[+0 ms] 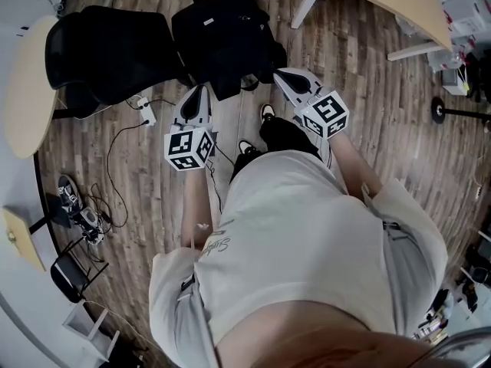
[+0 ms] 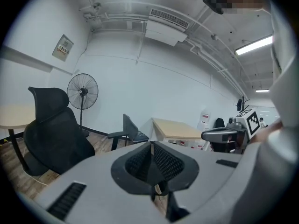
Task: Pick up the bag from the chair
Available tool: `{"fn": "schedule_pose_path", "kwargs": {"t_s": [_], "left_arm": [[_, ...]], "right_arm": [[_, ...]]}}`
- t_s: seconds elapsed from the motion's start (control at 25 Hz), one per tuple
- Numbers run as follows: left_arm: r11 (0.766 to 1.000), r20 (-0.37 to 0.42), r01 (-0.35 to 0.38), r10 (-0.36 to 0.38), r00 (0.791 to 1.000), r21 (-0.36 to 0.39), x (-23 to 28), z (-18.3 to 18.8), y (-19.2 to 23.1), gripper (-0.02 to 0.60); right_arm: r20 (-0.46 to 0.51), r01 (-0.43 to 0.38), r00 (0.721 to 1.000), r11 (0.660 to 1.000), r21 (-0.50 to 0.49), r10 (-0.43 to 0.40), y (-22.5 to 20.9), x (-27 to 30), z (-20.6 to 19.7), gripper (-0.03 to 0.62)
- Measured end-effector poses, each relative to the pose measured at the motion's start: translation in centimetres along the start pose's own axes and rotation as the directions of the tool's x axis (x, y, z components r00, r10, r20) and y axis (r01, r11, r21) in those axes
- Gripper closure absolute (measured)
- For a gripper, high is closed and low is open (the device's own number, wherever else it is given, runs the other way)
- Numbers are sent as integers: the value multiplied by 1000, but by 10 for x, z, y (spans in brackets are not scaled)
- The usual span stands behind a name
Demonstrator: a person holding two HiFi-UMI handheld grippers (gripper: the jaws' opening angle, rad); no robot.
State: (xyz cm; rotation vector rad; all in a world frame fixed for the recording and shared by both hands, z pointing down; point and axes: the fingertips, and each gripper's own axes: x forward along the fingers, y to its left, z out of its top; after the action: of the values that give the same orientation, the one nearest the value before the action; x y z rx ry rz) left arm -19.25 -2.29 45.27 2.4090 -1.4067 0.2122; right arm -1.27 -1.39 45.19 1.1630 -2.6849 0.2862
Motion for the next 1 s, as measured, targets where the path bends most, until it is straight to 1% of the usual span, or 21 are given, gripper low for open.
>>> {"fn": "schedule_pose_path", "kwargs": {"t_s": [0.16,0.24,0.32,0.4,0.52,0.72,0.84,0.96,1.0], "left_arm": [[1000,-14,6,-5,1000,19,33,6,5,554],[1000,-13,9,-10,1000,-8,49,7,7,554],[998,9,36,-35,999,-59,63,13,7,554],[995,21,61,-60,998,-72,78,18,9,554],[998,-22,36,-37,999,-46,97,11,18,554],[998,-76,14,-19,997,-57,120,-4,27,554],[997,-124,21,-31,992,-77,131,-19,26,554],[990,-140,76,-93,986,-118,139,-29,24,553],[986,-139,93,-112,984,-136,141,-33,25,554]], "right_arm": [[11,-15,1000,1000,18,15,-35,18,-2,600],[-1,-36,999,999,35,36,-53,31,-8,600],[-16,-66,998,997,40,67,-70,44,-12,600],[-24,-108,994,994,25,108,-86,60,-13,600],[-41,-162,986,987,-3,162,-98,82,-20,600],[-82,-232,970,973,-6,230,-103,108,-34,599],[-117,-235,964,970,55,240,-110,113,-49,599],[-140,-219,960,961,170,243,-118,117,-64,600],[-145,-209,960,959,193,238,-120,119,-68,599]]}}
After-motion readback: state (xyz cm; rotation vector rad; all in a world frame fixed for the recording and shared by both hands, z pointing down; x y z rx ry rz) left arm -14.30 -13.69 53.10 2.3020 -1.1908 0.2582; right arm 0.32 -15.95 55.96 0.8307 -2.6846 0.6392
